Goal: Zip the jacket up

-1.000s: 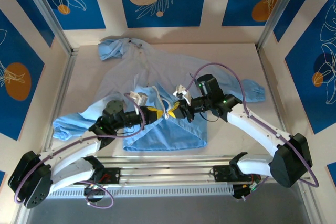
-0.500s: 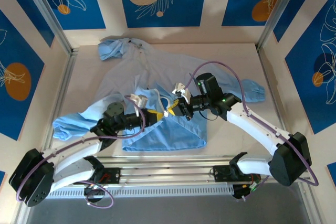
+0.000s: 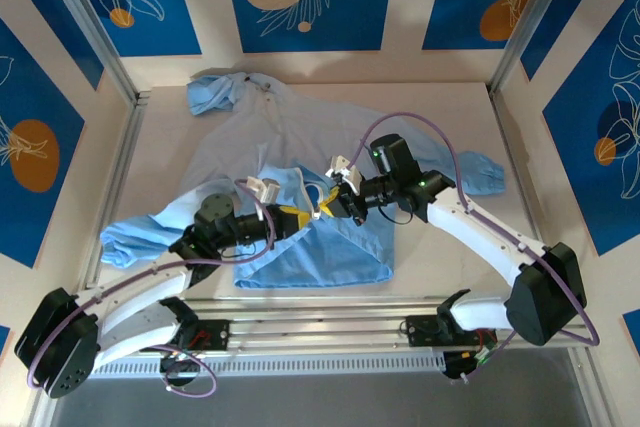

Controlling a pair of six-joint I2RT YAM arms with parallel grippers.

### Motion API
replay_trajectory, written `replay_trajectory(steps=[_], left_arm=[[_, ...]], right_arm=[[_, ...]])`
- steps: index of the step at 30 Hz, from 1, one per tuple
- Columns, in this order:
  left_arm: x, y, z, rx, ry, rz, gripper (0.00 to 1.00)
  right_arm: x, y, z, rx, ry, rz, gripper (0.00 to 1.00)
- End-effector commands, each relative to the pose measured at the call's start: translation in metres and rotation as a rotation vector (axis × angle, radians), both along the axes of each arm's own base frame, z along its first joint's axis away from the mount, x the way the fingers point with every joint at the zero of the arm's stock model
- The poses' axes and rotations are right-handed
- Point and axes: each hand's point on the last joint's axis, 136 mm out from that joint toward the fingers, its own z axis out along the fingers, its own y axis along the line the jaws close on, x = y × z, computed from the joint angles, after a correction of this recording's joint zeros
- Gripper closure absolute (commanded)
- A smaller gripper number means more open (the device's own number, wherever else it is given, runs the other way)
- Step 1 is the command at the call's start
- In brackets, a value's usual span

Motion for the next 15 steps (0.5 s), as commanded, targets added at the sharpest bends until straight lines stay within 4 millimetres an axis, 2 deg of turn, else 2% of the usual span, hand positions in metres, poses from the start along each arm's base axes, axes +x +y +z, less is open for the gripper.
replay_trajectory(steps=[1, 9, 15], left_arm=[[0.004, -0.002, 0.023, -0.028, -0.074, -0.004, 1.0], [0.021, 0.008, 0.03, -0.029, -0.111, 0.088, 1.0], [0.02, 0.008, 0.032, -0.049, -0.18, 0.088, 1.0]], right_arm=[[-0.006, 0.004, 0.018, 0.051, -0.048, 0.083, 1.0], [-0.009, 0.0, 0.015, 0.067, -0.039, 0.119, 1.0], [-0.009, -0.003, 0.014, 0.063, -0.077, 0.127, 1.0]])
